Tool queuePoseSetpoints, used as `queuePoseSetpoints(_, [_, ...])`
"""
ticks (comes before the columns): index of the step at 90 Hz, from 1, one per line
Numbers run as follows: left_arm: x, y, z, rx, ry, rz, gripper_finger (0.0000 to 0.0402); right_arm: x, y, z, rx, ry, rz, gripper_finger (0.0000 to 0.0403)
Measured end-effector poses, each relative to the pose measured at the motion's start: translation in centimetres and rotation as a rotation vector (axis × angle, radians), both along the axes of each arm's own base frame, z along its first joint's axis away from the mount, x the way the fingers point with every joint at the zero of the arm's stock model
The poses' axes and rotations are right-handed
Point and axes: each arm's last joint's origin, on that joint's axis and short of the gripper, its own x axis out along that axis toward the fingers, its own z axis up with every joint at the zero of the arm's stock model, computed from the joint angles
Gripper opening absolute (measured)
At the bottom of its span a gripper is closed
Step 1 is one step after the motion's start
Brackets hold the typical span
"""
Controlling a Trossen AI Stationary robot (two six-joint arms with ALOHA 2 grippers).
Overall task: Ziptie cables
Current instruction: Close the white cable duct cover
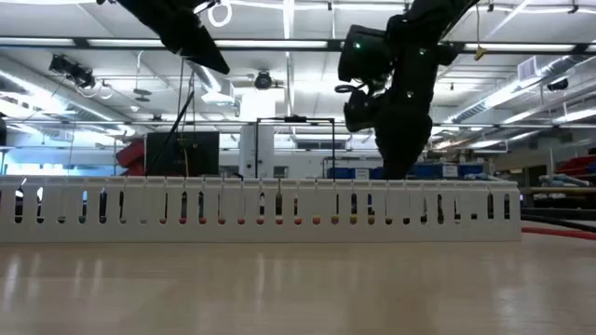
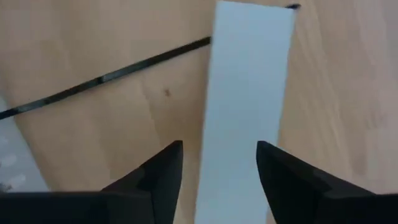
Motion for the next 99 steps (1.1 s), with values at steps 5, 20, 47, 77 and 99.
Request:
queuePoseSetpoints(5, [0.0,0.0,0.0,0.000,-0.001,0.000,0.0198,-0.2,-0.4,0.0,0.008,0.009,-0.037,0.0213])
queuePoseSetpoints(20, [0.0,0.0,0.0,0.000,-0.001,0.000,0.0198,-0.6,-1.5,-0.2,0.023,0.022,-0.111,0.0254])
queuePoseSetpoints(47, [0.0,0.0,0.0,0.000,-0.002,0.000,0.0198,-0.3,-1.3,-0.3,0.044,-0.005,-0.087,0.0285])
queuePoseSetpoints(77, [0.0,0.0,0.0,0.002,-0.002,-0.002,0.0198,-0.2,-1.4,-1.8,0.028,0.016,-0.074,0.0285])
queuePoseSetpoints(99, [0.0,0.0,0.0,0.002,-0.001,-0.002,0.0198,-0.4,-1.3,-3.1,0.033,0.046,-0.068,0.0281])
